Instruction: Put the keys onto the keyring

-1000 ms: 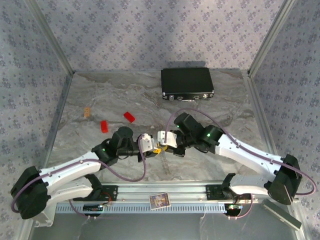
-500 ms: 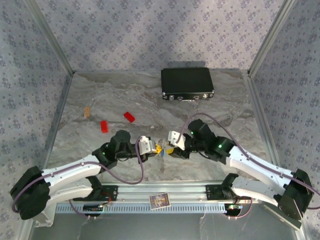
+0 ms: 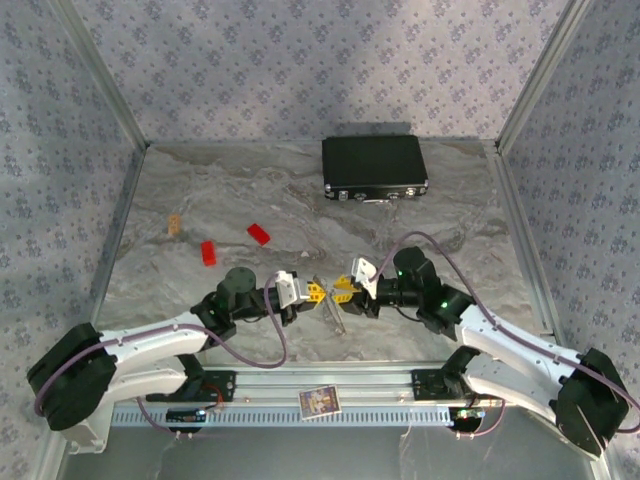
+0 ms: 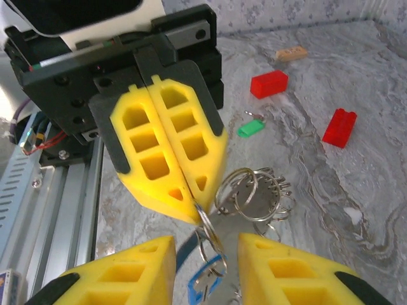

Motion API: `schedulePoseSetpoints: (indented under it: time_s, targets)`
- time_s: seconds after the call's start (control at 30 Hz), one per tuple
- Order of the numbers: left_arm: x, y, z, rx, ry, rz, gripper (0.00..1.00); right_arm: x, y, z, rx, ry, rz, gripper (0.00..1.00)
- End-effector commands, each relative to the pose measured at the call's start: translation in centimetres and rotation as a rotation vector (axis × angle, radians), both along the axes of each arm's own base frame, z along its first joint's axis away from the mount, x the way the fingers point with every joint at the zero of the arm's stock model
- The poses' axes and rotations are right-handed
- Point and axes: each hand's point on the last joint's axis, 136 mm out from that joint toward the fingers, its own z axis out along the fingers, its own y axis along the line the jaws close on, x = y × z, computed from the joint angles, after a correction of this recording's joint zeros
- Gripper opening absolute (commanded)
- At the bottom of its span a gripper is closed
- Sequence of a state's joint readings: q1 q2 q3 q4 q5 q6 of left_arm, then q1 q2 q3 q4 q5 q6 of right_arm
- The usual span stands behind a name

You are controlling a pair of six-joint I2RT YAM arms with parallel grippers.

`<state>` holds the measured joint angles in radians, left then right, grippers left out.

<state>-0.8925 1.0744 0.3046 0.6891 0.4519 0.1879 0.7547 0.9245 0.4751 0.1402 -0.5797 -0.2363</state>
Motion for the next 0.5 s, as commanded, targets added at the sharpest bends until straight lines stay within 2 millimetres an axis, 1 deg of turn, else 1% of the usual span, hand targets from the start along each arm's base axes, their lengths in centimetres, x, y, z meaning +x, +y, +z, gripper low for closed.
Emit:
schedulePoseSetpoints:
  time_s: [0.0, 0.13, 0.23, 0.47]
  targets:
    - [-0.1, -0.4, 2.3, -0.083, -0.037, -0.016, 0.0, -0.2, 0.5, 0.7, 0.052, 0.013, 0.027, 0.32]
    - [-0.3, -0.4, 2.4, -0.085, -0.036, -0.024, 0.0, -0.1, 0.6, 0.7, 0.049, 0.013, 0.026, 0.31]
    - [-0.3, -0.5, 2.3, -0.08, -0.035, -0.027, 0.0, 0.0, 0.5, 0.7, 0.041, 0.009, 0.022, 0.29]
    - [-0.3, -0.4, 2.3, -0.075, -0.039, -0.027, 0.0, 0.0, -0.6, 1.1, 0.014, -0.019, -0.001, 0.29]
